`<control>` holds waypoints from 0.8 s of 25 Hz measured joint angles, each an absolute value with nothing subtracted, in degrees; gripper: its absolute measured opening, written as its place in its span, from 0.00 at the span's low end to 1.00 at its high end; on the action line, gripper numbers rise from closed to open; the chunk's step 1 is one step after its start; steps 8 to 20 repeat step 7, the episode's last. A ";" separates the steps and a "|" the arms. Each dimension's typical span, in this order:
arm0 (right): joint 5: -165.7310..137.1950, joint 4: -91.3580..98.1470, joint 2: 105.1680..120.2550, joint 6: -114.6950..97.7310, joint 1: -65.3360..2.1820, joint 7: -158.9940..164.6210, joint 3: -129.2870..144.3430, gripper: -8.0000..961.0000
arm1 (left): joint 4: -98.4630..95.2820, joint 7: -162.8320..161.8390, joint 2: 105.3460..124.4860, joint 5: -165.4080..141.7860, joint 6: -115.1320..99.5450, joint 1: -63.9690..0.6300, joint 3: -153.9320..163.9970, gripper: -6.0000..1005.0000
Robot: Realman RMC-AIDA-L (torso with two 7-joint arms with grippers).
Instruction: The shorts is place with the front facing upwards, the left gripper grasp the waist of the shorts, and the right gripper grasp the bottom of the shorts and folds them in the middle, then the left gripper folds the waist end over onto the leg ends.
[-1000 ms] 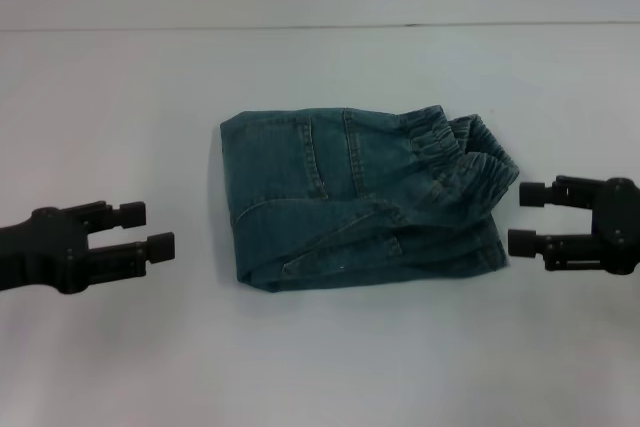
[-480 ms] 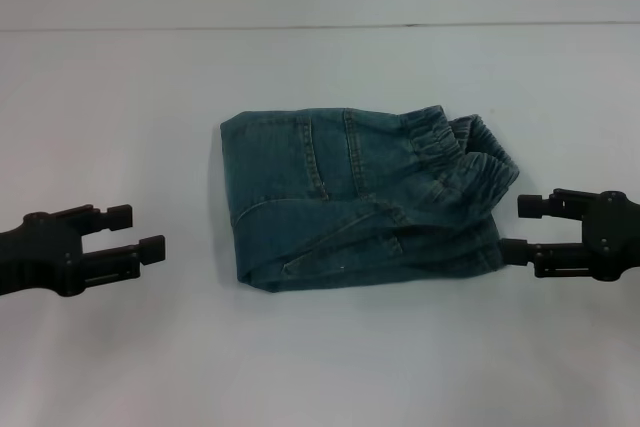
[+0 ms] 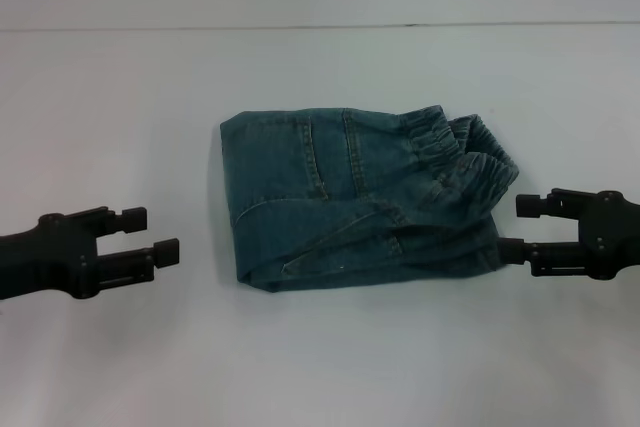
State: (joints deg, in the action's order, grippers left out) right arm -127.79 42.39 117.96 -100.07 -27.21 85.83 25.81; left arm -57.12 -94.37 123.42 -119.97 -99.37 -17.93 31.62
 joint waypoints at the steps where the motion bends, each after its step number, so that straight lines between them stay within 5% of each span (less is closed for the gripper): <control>1: -127.79 42.40 117.96 -100.07 -27.24 85.84 25.82 0.95 | -57.14 -94.40 123.48 -119.93 -99.36 -17.93 31.70 0.78; 20: -127.92 42.44 117.94 -100.07 -27.33 85.88 25.96 0.95 | -57.03 -94.40 123.67 -119.60 -99.52 -18.11 31.73 0.78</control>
